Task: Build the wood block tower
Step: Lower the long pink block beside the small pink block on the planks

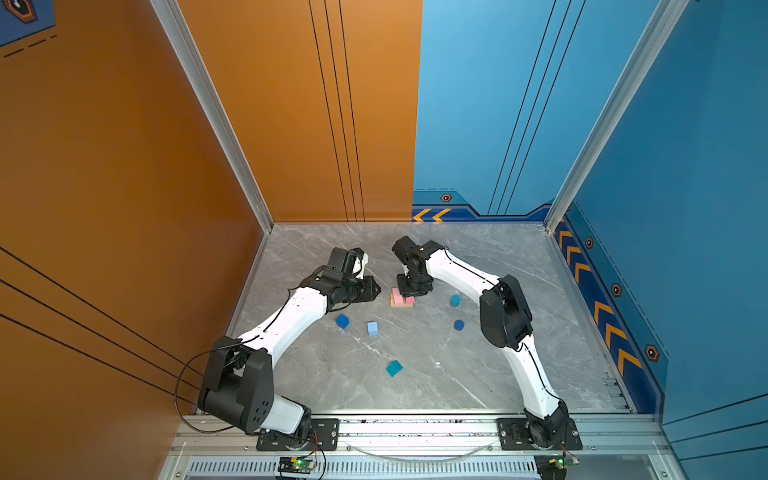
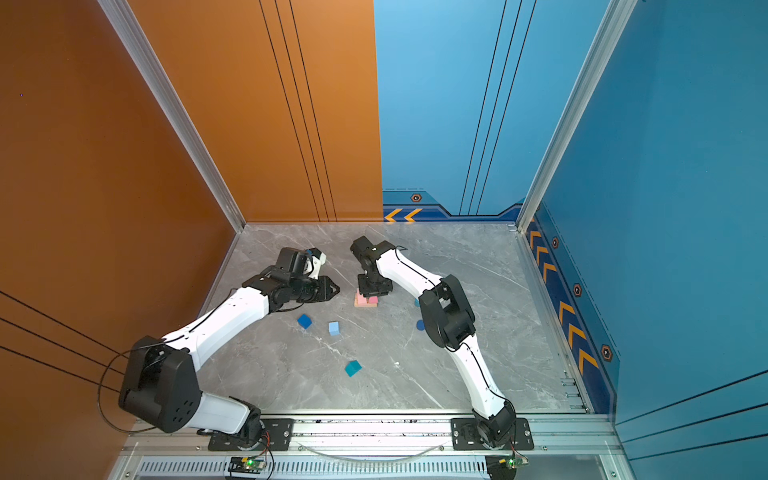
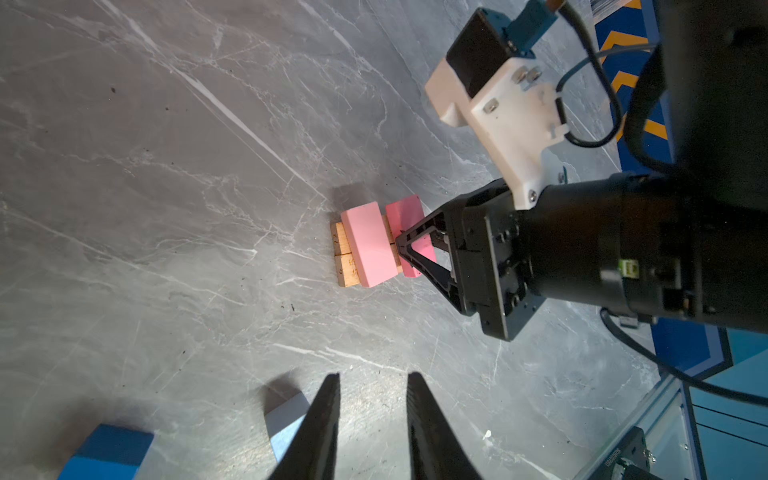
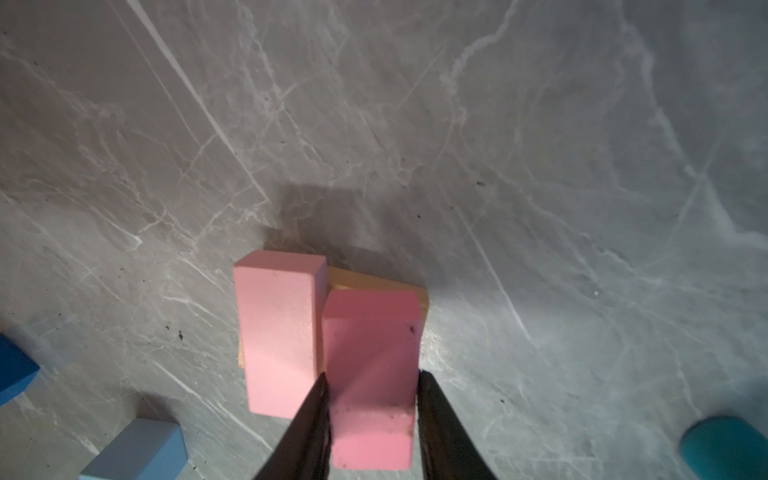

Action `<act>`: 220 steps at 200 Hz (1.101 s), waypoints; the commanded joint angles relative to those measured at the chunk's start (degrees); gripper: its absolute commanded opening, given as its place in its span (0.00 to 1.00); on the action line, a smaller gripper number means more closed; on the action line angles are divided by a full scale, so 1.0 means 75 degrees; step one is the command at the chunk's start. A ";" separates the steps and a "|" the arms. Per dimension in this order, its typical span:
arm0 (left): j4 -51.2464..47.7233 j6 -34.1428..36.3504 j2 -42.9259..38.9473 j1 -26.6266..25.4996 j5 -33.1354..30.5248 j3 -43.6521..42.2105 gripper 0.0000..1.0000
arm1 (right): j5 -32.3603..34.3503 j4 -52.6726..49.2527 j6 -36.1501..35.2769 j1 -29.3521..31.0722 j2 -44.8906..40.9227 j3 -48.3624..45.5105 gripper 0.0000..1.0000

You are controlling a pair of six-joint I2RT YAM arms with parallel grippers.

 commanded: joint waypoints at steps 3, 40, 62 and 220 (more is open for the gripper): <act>-0.0166 0.0175 0.0106 0.0077 0.0195 0.0164 0.30 | -0.0119 -0.0219 0.0135 -0.0032 0.0120 0.0233 0.37; -0.0165 0.0172 0.0108 0.0084 0.0193 0.0170 0.30 | -0.0169 -0.0218 0.0159 -0.0030 0.0124 0.0233 0.39; -0.0180 0.0179 0.0107 0.0081 0.0213 0.0167 0.30 | -0.0169 -0.0222 0.0157 -0.0033 0.0128 0.0233 0.39; -0.0189 0.0183 0.0086 0.0090 0.0231 0.0152 0.30 | -0.0122 -0.0217 0.0218 -0.0045 -0.0003 0.0245 0.46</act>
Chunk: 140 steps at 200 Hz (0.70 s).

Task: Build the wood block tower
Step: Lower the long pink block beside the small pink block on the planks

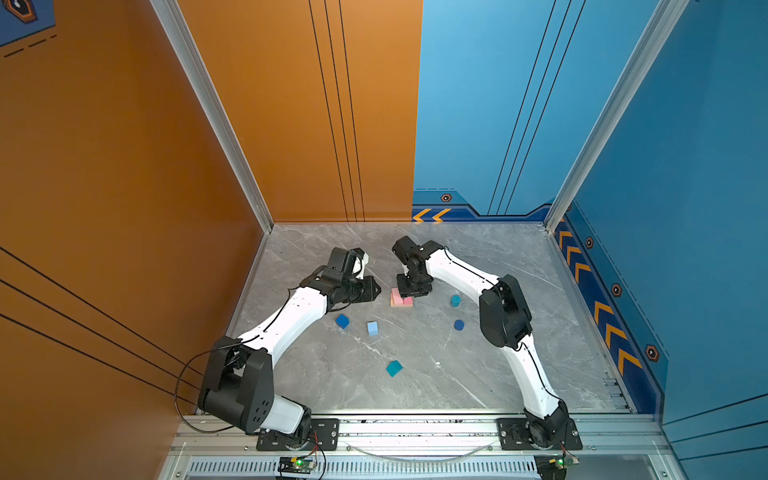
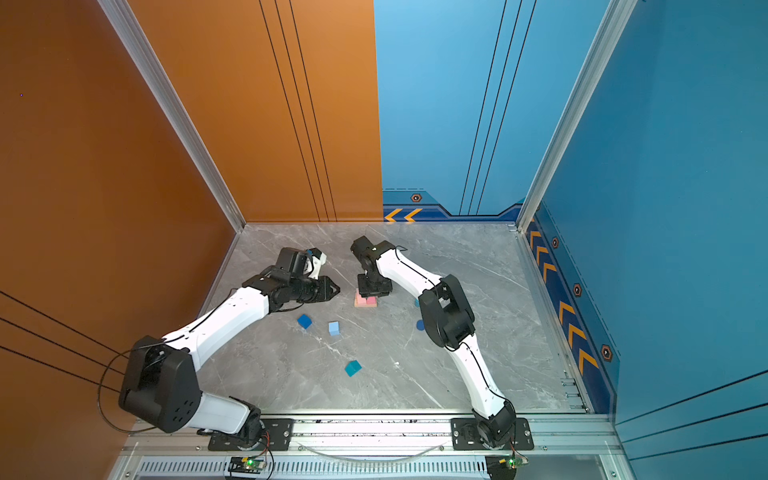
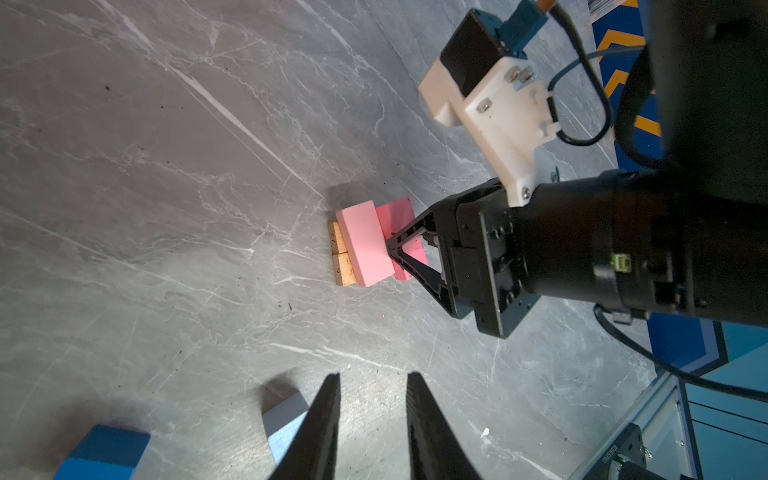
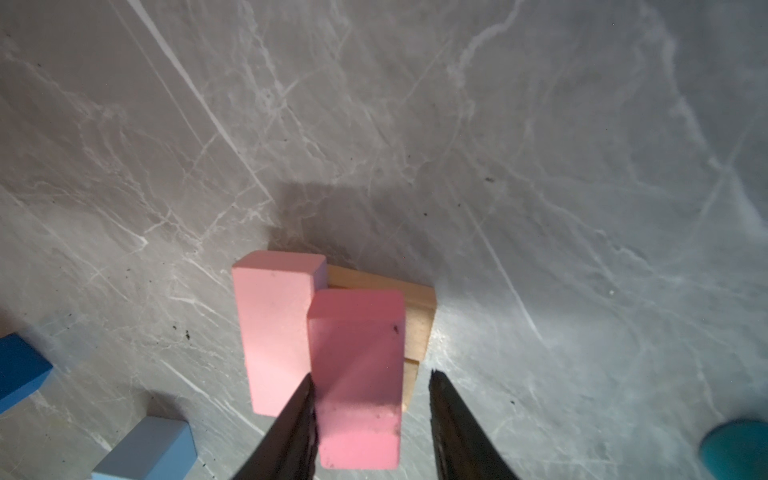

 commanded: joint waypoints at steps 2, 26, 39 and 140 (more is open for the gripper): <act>-0.0192 0.0183 0.0078 0.0088 0.0177 0.0156 0.30 | 0.0038 -0.0205 0.0136 -0.0016 -0.0032 0.0184 0.46; -0.0186 0.0191 0.0079 0.0084 0.0175 0.0146 0.30 | 0.0024 -0.0207 0.0147 -0.0005 -0.0015 0.0184 0.47; -0.0186 0.0195 0.0078 0.0084 0.0177 0.0146 0.30 | 0.0015 -0.0212 0.0159 0.0000 -0.0001 0.0184 0.48; -0.0186 0.0195 0.0065 0.0084 0.0178 0.0134 0.30 | 0.0062 -0.0220 0.0171 0.0005 -0.0007 0.0149 0.52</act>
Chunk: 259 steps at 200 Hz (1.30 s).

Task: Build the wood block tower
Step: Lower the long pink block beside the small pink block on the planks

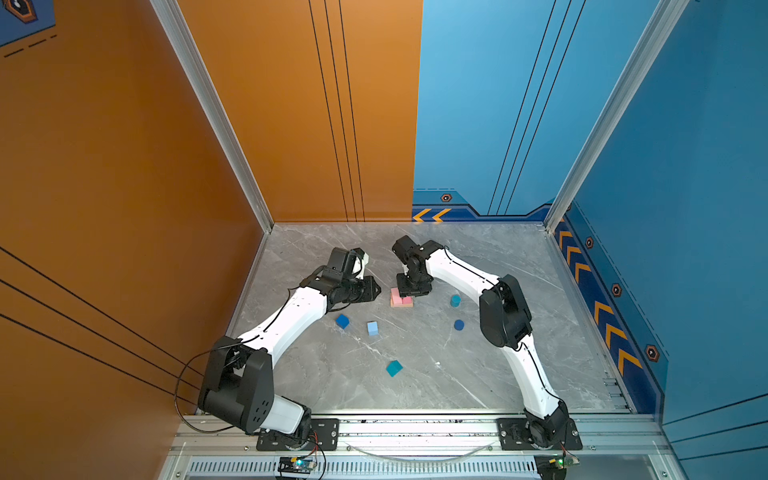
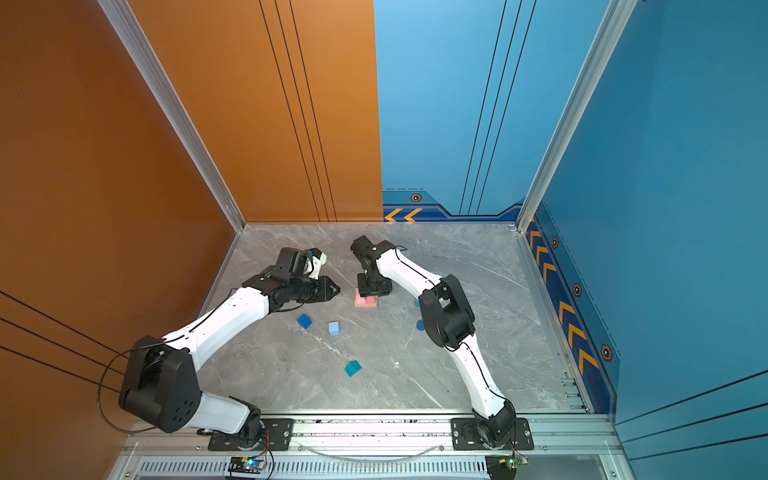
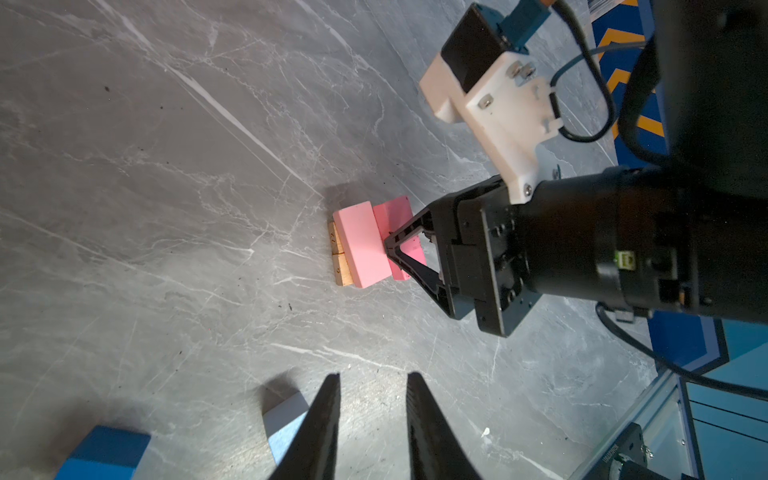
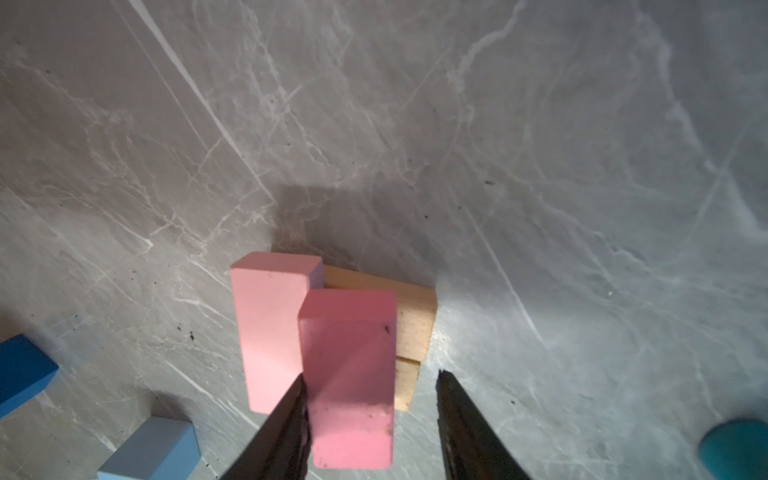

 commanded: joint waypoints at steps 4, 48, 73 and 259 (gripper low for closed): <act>-0.0186 0.0177 0.0065 0.0081 0.0172 0.0134 0.30 | 0.0062 -0.0218 0.0145 0.0008 -0.0007 0.0125 0.52; -0.0196 0.0172 0.0062 0.0084 0.0172 0.0134 0.30 | 0.0097 -0.0213 0.0149 -0.0016 0.0045 0.0096 0.54; -0.0198 0.0164 0.0066 0.0084 0.0172 0.0134 0.30 | 0.0116 -0.0203 0.0160 -0.0046 0.0055 0.0048 0.56; -0.0280 0.0169 0.0007 0.0069 0.0182 0.0144 0.29 | 0.0062 -0.0082 0.0233 -0.0156 0.0262 -0.0282 0.55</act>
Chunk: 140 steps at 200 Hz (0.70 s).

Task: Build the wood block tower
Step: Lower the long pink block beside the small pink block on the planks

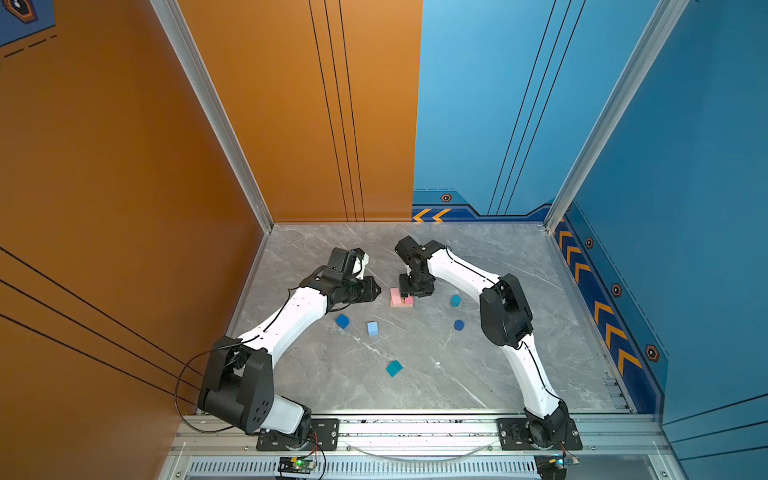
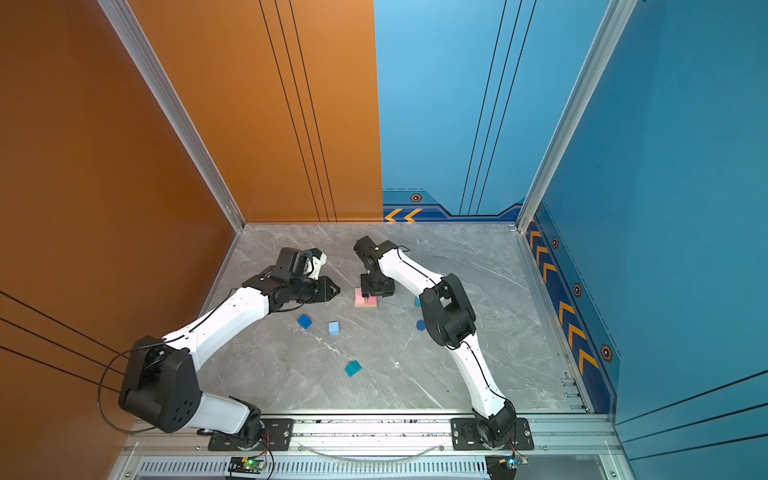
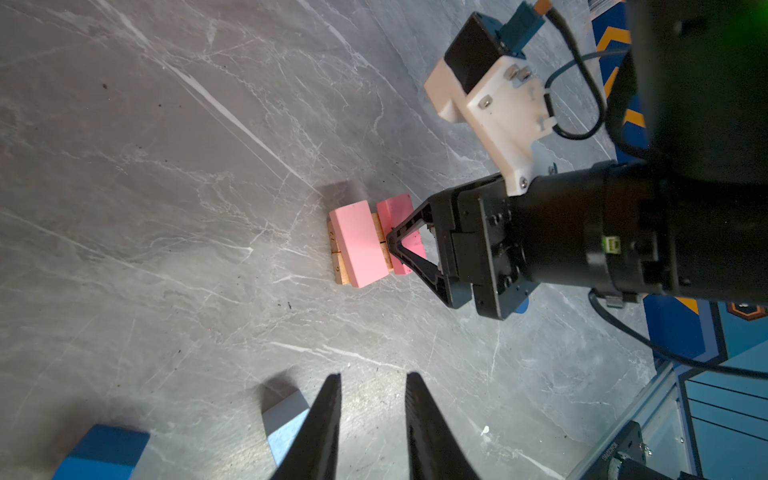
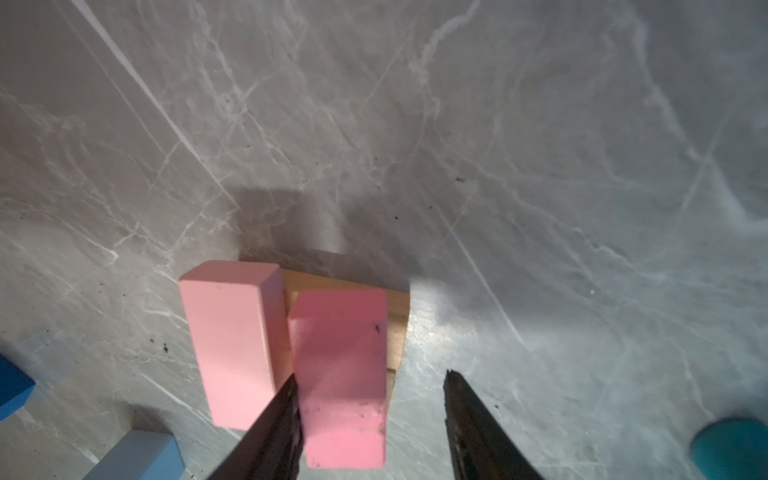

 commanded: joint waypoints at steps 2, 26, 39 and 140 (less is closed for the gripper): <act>-0.0245 0.0154 0.0007 0.0071 0.0163 0.0146 0.29 | 0.0059 -0.0076 0.0122 -0.0021 0.0213 -0.0139 0.55; -0.0256 0.0160 0.0007 0.0072 0.0164 0.0146 0.29 | 0.0035 -0.0040 0.0134 -0.0029 0.0237 -0.0180 0.55; -0.0263 0.0160 -0.0003 0.0070 0.0163 0.0146 0.29 | 0.0021 -0.0017 0.0134 -0.0039 0.0240 -0.0203 0.56; -0.0268 0.0161 0.0000 0.0072 0.0173 0.0169 0.29 | 0.0024 -0.0003 0.0203 -0.0042 -0.0260 -0.0215 0.56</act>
